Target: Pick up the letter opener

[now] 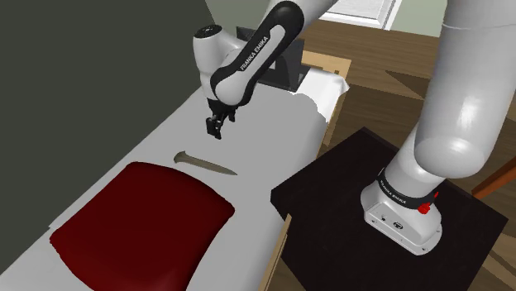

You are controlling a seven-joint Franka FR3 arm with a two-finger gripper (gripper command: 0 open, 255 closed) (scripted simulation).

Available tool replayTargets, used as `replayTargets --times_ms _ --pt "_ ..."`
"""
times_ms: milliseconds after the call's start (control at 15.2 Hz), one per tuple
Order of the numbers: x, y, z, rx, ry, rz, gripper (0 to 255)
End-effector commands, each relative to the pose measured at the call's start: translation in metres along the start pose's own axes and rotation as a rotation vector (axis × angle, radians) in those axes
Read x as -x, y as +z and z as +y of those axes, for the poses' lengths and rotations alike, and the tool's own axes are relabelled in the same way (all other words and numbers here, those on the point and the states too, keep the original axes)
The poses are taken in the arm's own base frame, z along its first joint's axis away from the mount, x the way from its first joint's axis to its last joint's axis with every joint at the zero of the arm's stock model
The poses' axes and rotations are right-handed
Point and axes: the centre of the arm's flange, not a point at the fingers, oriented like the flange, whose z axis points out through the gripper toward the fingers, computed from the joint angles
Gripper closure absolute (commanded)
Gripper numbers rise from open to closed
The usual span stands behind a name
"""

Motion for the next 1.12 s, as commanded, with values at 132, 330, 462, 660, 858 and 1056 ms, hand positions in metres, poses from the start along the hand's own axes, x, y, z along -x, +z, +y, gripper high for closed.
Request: replayTargets --times_ms 132,330,462,660,858,1056 --pt "-0.025 0.039 -0.030 -0.006 -0.038 -0.003 0" --pt "-0.042 0.066 -0.051 -0.009 -0.067 -0.006 0" --pt "-0.054 0.085 -0.066 -0.012 -0.087 -0.007 0" --pt "-0.066 0.105 -0.083 -0.015 -0.108 -0.009 0" --pt "-0.066 0.121 -0.084 -0.015 -0.108 -0.009 0" --pt "-0.065 0.137 -0.085 -0.015 -0.108 -0.009 0"
